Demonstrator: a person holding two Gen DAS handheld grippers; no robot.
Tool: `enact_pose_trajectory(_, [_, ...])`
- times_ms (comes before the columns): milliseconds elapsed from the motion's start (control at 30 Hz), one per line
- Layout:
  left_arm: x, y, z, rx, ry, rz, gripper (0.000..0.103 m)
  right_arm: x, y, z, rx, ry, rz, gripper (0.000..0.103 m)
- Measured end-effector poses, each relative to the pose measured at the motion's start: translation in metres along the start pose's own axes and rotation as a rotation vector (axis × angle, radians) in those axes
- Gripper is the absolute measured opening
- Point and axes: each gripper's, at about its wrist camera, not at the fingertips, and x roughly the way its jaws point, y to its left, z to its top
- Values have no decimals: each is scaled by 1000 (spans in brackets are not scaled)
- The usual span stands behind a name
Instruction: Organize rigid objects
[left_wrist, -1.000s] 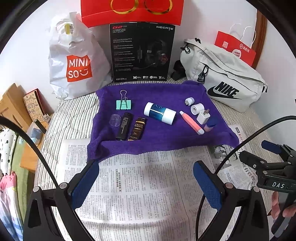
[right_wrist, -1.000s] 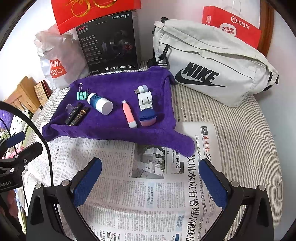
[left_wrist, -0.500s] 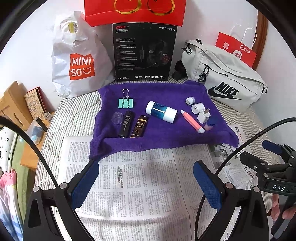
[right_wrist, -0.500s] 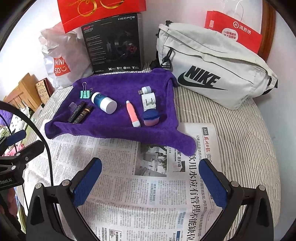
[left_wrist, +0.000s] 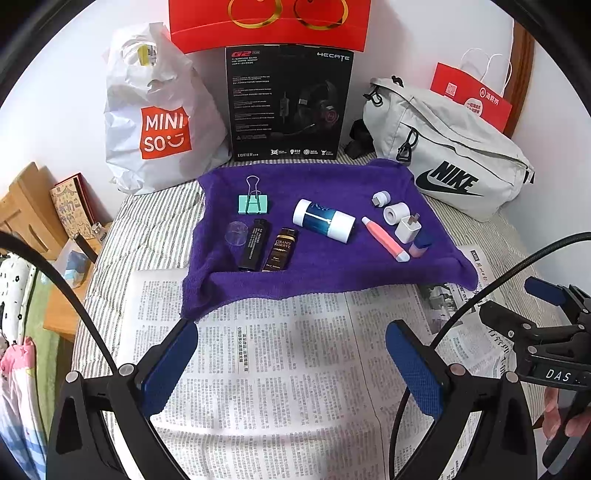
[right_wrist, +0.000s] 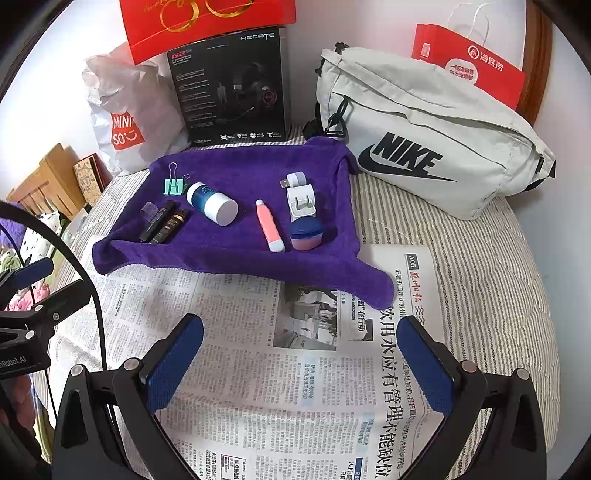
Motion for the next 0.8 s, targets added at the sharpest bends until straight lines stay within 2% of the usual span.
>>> enact_pose_trajectory(800, [-2, 1, 0, 9, 1, 2, 103, -3, -1, 0, 1, -2, 0, 103])
